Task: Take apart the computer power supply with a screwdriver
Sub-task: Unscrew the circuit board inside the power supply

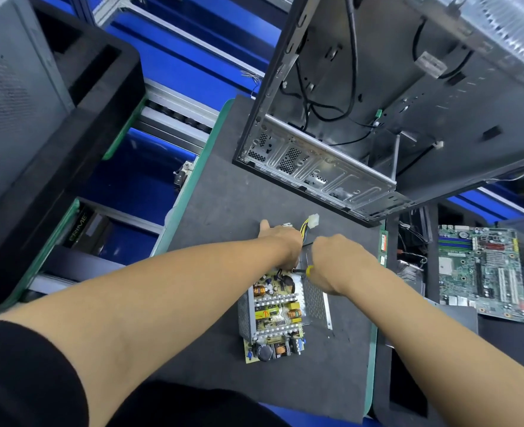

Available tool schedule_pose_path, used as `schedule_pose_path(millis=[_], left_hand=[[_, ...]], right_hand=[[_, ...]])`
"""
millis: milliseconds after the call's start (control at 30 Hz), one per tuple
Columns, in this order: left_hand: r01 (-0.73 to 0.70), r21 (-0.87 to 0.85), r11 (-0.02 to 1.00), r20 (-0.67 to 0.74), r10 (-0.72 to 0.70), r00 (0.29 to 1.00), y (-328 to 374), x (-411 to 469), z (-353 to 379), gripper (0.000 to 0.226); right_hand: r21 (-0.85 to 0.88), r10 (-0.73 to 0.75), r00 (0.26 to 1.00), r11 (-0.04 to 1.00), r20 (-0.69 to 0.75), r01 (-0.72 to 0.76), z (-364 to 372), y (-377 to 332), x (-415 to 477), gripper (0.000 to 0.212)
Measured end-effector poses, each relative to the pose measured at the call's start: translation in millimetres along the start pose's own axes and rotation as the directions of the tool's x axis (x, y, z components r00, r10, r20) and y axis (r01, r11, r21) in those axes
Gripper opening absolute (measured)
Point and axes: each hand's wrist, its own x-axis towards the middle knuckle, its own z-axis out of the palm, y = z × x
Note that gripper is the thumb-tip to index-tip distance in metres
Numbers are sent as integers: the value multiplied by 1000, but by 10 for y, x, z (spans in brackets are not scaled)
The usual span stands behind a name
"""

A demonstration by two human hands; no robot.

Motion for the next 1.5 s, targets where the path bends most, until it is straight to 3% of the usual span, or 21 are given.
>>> schedule_pose_path(millis=[167, 233, 300, 433, 567, 667, 767, 833, 867, 967, 1033, 1100, 1167, 1300, 1400, 1433, 1500], left_hand=[[-5, 21, 1000, 7, 5, 1000, 1, 12, 9, 10], [-7, 9, 1000, 29, 7, 1000, -9, 18, -14, 12], [-8, -52, 999, 33, 9, 999, -20, 20, -36, 19], [8, -63, 998, 22, -6, 1000, -33, 10, -31, 19], [5, 59, 998, 50, -8, 999, -7, -16, -7, 20], [-21, 31, 999, 54, 19, 998, -28, -48, -20, 11], [-56, 44, 997, -35, 58, 998, -64, -107, -1, 19], [-84, 52, 995, -109, 89, 990, -85, -133, 12, 30], [-99, 58, 993, -118, 105, 987, -88, -145, 3, 29], [-137, 101, 985, -53, 143, 988, -67, -149, -55, 21], [-147, 49, 988, -23, 148, 989, -63, -165, -125, 19], [-135, -84, 987, -5, 135, 991, -105, -201, -215, 25], [-94, -198, 976, -16, 93, 996, -188, -262, -289, 31], [8, -136, 991, 4, -8, 1000, -294, -432, -301, 40], [97, -39, 995, 111, -92, 990, -242, -568, -275, 63], [123, 9, 992, 140, -123, 982, -209, -615, -266, 74], [164, 121, 979, 142, -180, 973, -143, -695, -235, 89]], right_hand=[[-37, -32, 992, 999, -124, 27, 74, 59, -107, 14], [-209, -151, 972, 972, -181, 112, 107, -22, -157, 11], [-377, -319, 933, 895, -170, 237, 153, -126, -169, 22], [-482, -475, 875, 791, -94, 377, 120, 10, -129, 25], [-390, -397, 908, 863, -132, 321, 142, 382, -149, 14], [-333, -302, 937, 914, -172, 234, 224, 314, -191, 10], [-299, -240, 943, 940, -232, 165, 273, 271, -237, 22], [-241, -201, 944, 961, -261, 138, 325, 334, -266, 15], [-190, -185, 941, 973, -283, 135, 340, 368, -291, 6], [139, -102, 952, 979, -288, 147, 373, 595, -310, 18], [426, -65, 966, 889, -251, 170, 386, 828, -315, 22], [714, -38, 973, 673, -229, 194, 468, 1068, -325, 17], [862, -20, 972, 458, -236, 219, 596, 1237, -349, 12], [921, 43, 958, 292, -282, 258, 919, 1312, -204, 18], [951, 99, 952, 146, -288, 273, 1175, 1179, -15, 25], [942, 132, 937, 133, -324, 307, 1263, 1121, 46, 28], [911, 172, 903, 203, -394, 359, 1431, 1000, 140, 34]])
